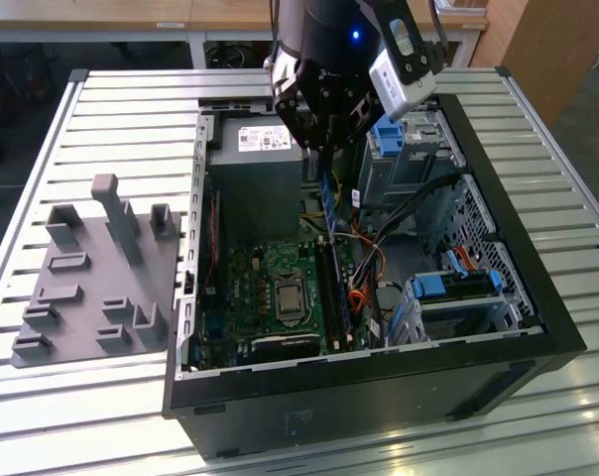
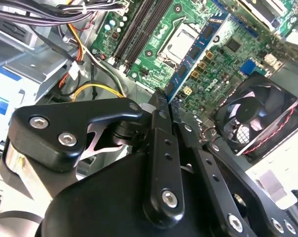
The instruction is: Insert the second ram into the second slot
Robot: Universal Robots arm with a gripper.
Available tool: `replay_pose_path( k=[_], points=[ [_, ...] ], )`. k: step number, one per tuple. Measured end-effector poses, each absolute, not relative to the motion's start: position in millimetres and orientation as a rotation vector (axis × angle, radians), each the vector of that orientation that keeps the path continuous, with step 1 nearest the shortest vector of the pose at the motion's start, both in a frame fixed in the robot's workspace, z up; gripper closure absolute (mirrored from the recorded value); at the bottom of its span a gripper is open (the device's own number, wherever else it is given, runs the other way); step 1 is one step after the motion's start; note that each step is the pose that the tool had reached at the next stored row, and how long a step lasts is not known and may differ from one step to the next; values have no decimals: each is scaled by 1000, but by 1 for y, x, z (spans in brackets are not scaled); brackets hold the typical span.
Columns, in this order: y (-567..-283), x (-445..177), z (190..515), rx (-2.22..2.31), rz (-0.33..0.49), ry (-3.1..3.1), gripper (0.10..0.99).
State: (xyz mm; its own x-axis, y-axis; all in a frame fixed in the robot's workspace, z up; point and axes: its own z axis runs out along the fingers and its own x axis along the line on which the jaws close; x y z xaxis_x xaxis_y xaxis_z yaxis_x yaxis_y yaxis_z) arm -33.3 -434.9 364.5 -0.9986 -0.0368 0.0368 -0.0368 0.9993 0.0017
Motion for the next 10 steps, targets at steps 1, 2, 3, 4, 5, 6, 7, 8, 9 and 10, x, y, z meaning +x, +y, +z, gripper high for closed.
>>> replay_pose_path(
  k=[1, 2, 3, 4, 5, 6, 7, 8, 9, 10],
  points=[
    [-435, -33, 364, 45, -2, -3104, 949],
    [-435, -33, 364, 34, -2, -3105, 949],
    [-435, -33, 363, 27, -2, -3105, 949],
    [-435, -33, 362, 25, -2, -3105, 949],
    [-435, -33, 361, 25, -2, -3105, 949],
    [-435, -33, 360, 25, -2, -3105, 949],
    [-435, -33, 359, 25, -2, -3105, 949],
    [-435, -33, 358, 25, -1, -3105, 949],
    [-435, -33, 357, 25, -1, -3105, 949],
    [-435, -33, 355, 25, -1, -3105, 949]
  ],
)
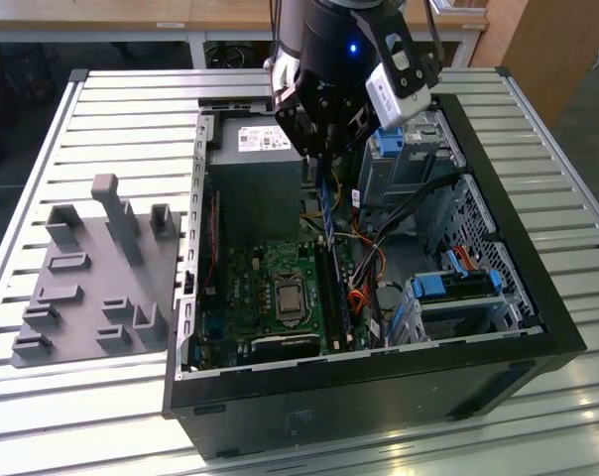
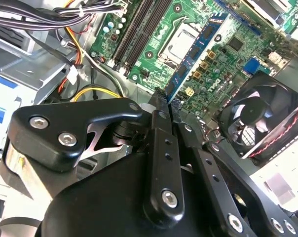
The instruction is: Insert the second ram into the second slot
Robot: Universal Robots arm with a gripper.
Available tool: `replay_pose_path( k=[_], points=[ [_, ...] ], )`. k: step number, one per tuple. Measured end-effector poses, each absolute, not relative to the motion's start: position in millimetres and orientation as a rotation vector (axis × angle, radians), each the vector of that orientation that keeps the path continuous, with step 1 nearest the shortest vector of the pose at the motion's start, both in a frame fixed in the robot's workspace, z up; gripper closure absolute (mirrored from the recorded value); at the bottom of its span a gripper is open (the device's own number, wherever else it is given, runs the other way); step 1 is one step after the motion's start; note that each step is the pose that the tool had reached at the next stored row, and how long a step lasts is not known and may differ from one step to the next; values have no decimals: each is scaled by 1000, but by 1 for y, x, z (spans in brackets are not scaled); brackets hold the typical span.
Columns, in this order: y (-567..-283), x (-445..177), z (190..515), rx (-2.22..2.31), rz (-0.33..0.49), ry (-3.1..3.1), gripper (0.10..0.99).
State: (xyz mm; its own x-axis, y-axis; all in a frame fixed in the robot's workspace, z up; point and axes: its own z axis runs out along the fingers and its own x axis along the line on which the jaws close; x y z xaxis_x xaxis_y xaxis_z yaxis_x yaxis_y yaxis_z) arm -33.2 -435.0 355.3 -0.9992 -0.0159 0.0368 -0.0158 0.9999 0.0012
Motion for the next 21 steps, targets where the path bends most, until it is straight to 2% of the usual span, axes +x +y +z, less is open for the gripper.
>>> replay_pose_path(
  k=[21],
  points=[
    [-436, -28, 328, 24, 3, -3109, 949]
  ],
)
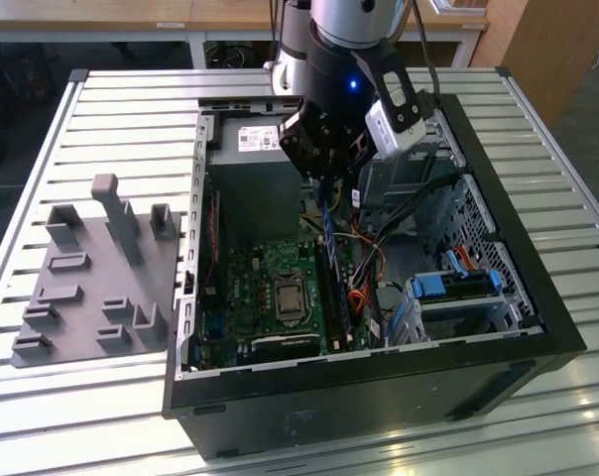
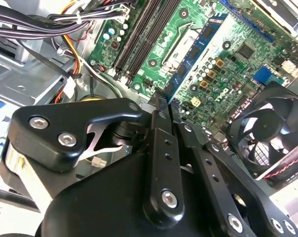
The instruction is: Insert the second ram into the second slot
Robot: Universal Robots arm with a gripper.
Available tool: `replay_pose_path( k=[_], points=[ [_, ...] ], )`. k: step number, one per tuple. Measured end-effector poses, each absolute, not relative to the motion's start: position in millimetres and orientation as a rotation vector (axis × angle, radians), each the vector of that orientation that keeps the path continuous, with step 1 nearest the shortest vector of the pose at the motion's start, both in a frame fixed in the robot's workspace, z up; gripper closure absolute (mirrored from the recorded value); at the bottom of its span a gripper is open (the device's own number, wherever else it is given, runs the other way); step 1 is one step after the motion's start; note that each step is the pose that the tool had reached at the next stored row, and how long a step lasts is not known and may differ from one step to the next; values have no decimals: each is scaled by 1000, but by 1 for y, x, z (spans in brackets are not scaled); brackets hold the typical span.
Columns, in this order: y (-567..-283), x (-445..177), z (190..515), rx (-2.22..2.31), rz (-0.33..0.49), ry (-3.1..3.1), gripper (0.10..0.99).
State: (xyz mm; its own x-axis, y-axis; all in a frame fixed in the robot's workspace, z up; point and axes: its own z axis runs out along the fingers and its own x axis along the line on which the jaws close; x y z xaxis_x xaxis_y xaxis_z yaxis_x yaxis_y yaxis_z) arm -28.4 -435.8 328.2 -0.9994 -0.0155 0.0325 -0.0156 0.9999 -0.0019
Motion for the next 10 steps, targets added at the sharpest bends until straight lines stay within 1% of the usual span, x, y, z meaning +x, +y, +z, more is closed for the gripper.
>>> replay_pose_path(
  k=[10],
  points=[
    [-436, -28, 320, 24, 5, -3111, 949]
  ],
)
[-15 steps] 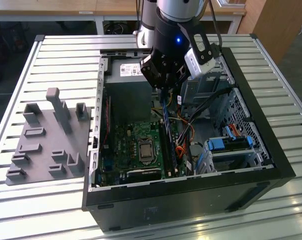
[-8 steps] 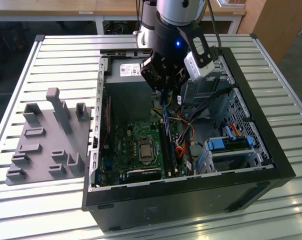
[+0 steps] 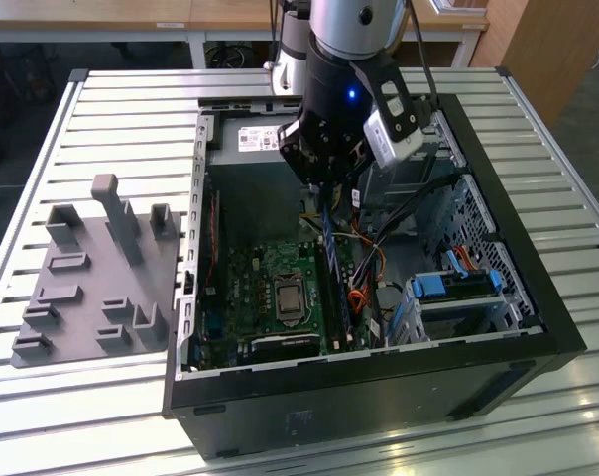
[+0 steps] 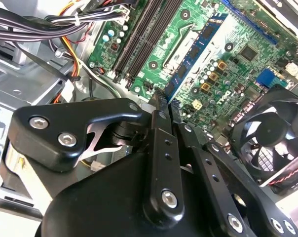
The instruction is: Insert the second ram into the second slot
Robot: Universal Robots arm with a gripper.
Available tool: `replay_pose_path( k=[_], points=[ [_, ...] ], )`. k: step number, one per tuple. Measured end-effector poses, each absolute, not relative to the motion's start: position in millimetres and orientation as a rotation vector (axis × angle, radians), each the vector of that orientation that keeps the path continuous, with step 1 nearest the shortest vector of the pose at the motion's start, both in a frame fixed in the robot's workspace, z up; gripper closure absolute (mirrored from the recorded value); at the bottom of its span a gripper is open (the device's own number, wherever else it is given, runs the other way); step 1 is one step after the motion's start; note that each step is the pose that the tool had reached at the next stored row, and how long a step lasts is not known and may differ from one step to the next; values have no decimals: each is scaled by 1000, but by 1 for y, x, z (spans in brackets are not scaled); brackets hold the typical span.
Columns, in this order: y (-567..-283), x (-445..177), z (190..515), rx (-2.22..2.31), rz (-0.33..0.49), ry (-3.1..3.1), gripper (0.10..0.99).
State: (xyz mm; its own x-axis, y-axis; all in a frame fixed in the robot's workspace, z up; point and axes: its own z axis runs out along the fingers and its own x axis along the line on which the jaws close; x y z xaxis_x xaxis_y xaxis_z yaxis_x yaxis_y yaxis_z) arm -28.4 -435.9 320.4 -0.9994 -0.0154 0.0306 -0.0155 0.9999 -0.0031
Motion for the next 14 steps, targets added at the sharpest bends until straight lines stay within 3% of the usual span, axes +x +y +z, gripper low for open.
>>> replay_pose_path(
  k=[14],
  points=[
    [-436, -28, 309, 24, 5, -3111, 949]
  ],
)
